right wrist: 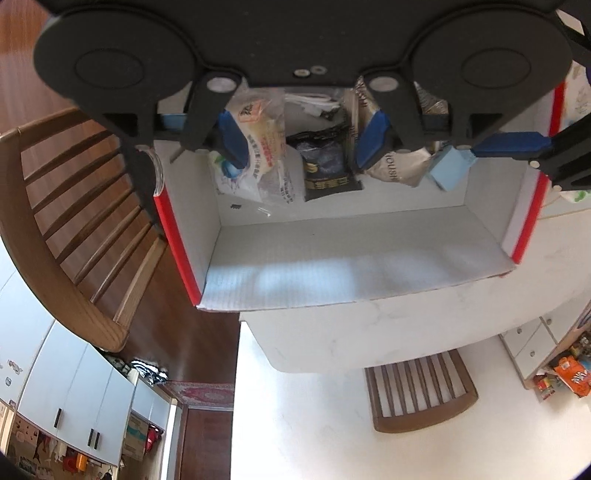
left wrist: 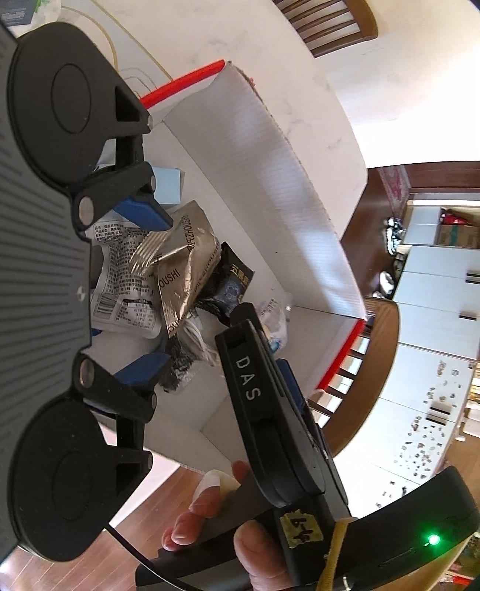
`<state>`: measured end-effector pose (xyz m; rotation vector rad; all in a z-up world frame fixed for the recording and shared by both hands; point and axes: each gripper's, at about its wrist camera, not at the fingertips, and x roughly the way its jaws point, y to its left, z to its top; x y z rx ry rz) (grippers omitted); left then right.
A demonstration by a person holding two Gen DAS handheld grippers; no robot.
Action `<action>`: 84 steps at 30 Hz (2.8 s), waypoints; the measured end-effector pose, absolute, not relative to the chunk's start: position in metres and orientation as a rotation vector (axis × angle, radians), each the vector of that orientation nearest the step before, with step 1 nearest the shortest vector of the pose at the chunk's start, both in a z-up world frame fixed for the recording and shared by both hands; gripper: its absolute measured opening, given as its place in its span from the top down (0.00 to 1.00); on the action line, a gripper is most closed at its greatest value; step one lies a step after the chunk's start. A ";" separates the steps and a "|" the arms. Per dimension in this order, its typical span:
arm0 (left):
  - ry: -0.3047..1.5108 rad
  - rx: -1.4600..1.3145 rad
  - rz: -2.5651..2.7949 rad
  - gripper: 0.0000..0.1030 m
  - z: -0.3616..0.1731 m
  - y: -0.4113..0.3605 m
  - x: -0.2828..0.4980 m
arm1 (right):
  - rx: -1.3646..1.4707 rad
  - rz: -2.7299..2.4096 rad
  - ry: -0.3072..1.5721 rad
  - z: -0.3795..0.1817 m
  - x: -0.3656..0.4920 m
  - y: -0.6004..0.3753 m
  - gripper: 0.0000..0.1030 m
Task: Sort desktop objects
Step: 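Withdraw both tools from the shoebox back over the table, then grasp the white-blue tissue pack with the right tool while the left tool grasps the yellow toy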
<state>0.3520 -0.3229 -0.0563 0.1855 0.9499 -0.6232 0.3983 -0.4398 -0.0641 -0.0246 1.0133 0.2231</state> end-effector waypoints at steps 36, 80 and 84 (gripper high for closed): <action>0.769 0.015 -0.610 0.30 -0.010 -0.200 0.242 | 0.023 0.310 0.880 0.006 0.279 -0.354 0.36; 0.750 -0.056 -0.350 0.00 -0.046 0.014 0.166 | -0.063 0.437 0.854 -0.014 0.260 -0.155 0.22; 0.755 -0.018 -0.337 0.00 -0.056 0.024 0.165 | -0.078 0.434 0.856 -0.024 0.265 -0.140 0.21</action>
